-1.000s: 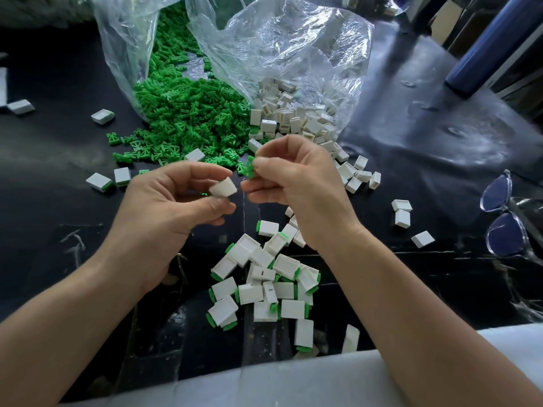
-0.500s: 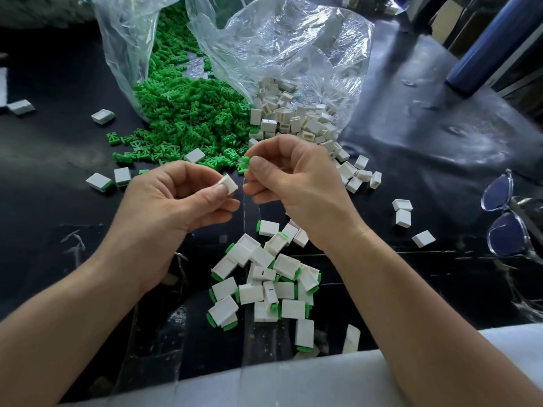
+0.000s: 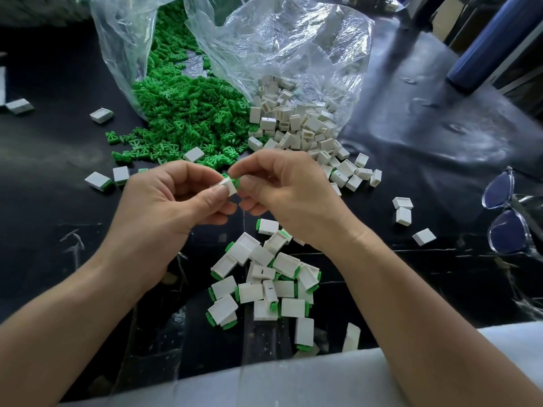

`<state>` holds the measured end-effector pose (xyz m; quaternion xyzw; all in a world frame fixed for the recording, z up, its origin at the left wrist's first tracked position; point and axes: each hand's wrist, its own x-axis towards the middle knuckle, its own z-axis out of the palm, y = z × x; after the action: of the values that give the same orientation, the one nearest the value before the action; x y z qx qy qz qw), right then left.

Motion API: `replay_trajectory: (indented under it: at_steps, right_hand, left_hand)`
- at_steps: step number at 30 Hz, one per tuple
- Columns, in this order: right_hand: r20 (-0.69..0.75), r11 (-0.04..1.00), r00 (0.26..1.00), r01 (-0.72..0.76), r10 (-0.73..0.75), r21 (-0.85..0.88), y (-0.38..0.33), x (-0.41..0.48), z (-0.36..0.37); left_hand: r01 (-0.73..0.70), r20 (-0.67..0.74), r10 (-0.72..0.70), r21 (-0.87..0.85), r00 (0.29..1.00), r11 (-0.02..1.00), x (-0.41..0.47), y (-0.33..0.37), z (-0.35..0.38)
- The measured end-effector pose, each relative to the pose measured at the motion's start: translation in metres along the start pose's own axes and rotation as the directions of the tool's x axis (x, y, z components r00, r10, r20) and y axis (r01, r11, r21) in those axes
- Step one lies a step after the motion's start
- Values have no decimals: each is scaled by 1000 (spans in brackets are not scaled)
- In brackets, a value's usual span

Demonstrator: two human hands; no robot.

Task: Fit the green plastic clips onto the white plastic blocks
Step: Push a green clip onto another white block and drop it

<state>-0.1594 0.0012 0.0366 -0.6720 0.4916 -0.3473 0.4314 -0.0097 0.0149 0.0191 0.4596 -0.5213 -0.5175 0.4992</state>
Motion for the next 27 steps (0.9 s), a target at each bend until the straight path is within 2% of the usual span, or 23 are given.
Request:
replay_trajectory:
  at_steps: [3, 10, 17, 27]
  right_hand:
    - [8, 997, 998, -55, 55, 58, -1, 0, -1]
    - [30, 993, 999, -33, 37, -115, 1, 0, 1]
    - [88, 951, 994, -36, 66, -308, -8, -3, -2]
    - [203, 803, 979, 119, 2, -584, -14, -8, -5]
  left_hand:
    - [6, 0, -6, -40, 1000, 999, 1, 1, -1]
    - [127, 70, -121, -88, 990, 988, 1, 0, -1]
    - [98, 78, -95, -35, 992, 995, 0, 1, -1]
    - [-13, 152, -10, 145, 988, 989, -4, 2, -3]
